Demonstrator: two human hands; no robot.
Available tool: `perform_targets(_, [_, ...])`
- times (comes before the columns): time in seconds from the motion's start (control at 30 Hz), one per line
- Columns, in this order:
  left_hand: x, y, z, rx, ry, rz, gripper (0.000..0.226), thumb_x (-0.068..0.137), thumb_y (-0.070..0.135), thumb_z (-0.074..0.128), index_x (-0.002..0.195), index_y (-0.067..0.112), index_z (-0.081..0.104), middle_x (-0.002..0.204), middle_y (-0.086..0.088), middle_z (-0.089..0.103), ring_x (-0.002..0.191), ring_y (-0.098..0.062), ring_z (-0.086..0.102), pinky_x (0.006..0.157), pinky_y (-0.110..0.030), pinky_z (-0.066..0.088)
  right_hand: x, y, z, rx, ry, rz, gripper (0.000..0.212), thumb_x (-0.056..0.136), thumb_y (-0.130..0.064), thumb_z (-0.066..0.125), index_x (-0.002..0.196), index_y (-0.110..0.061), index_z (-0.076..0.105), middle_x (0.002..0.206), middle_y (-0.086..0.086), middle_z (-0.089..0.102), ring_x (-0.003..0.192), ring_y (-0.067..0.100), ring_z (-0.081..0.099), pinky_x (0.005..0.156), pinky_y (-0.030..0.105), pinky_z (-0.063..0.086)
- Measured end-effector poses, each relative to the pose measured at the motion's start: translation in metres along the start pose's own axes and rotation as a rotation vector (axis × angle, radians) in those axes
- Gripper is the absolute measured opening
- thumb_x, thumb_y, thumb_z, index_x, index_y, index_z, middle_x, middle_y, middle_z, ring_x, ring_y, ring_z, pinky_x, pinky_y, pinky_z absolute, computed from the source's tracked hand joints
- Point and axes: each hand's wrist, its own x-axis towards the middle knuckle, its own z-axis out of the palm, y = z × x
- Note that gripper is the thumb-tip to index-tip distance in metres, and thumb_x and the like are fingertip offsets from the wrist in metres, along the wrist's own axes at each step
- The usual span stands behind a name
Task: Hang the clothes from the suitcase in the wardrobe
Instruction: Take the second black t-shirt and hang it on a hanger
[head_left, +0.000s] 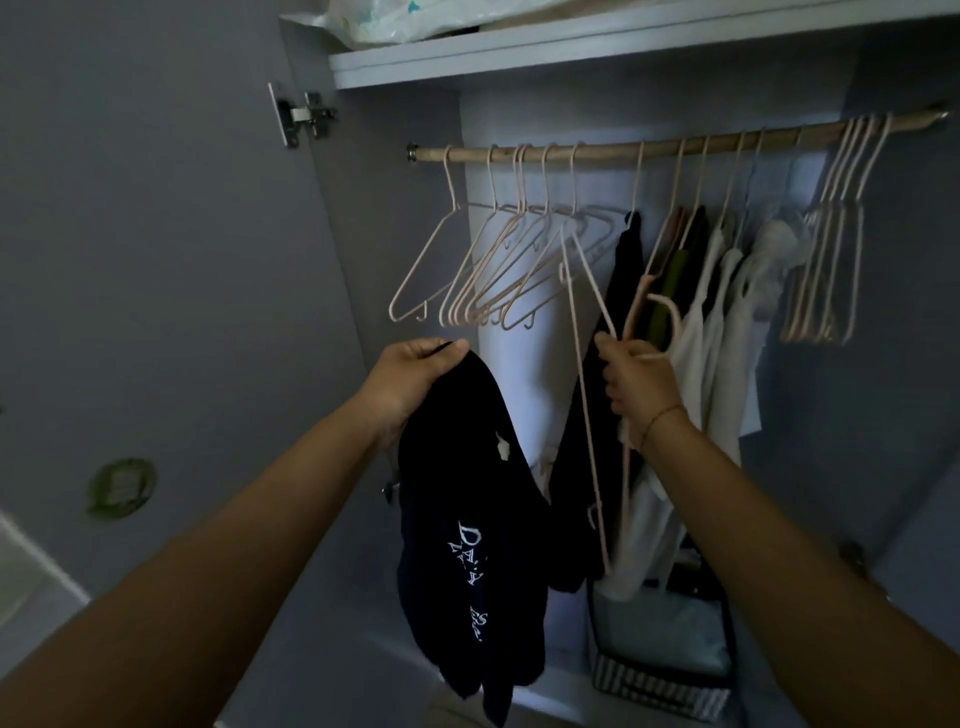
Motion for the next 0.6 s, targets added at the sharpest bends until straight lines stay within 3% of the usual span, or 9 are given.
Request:
perform_targets(0.07, [-0.015,-0.006,-0.002,0.044,0.006,-0.014,0.018,0.089,0.024,0.065,0.085,0.008,0.071,0.083,-0.01,0.071,0.073,-0.019,0.068,0.072,-0.026,0.055,-0.018,0.006,-0.008,-0.007,0.064,-0.004,0.032,0.092,-0.038,0.054,0.07,-0.015,0.054,0.055,-0.001,0.039,0.045,0.01,0.033,0.038,0.017,0.026])
perform_targets(0.17, [-0.033,-0.014,-0.004,0.06,0.021,-0.056,0.019,0.088,0.026,0.065,0.086,0.007,0.071,0.085,-0.01,0.072,0.073,-0.019,0.069,0.07,-0.026,0.055,-0.047,0.005,-0.016,0.105,0.052,-0.086,0.032,0.097,-0.034,0.048,0.071,-0.018,0.058,0.051,-0.005,0.037,0.038,0.003,0.029,0.037,0.018,0.023])
perform_targets(0.33, [-0.047,-0.021,-0.007,0.11,0.095,-0.099,0.019,0.089,0.027,0.065,0.082,0.01,0.072,0.088,-0.013,0.072,0.077,-0.023,0.069,0.072,-0.029,0.054,-0.073,-0.035,-0.021,0.471,-0.154,-0.2,0.033,0.101,-0.029,0.037,0.078,-0.014,0.055,0.042,-0.011,0.031,0.035,0.002,0.022,0.035,0.014,0.017])
perform_targets(0.6, [-0.061,-0.019,-0.006,0.149,0.083,-0.114,0.025,0.088,0.026,0.066,0.093,0.002,0.071,0.094,-0.02,0.071,0.082,-0.03,0.068,0.081,-0.04,0.056,-0.078,-0.08,-0.009,0.721,-0.359,-0.312,0.041,0.1,-0.032,0.033,0.074,-0.015,0.059,0.042,-0.011,0.033,0.033,0.0,0.024,0.033,0.015,0.019])
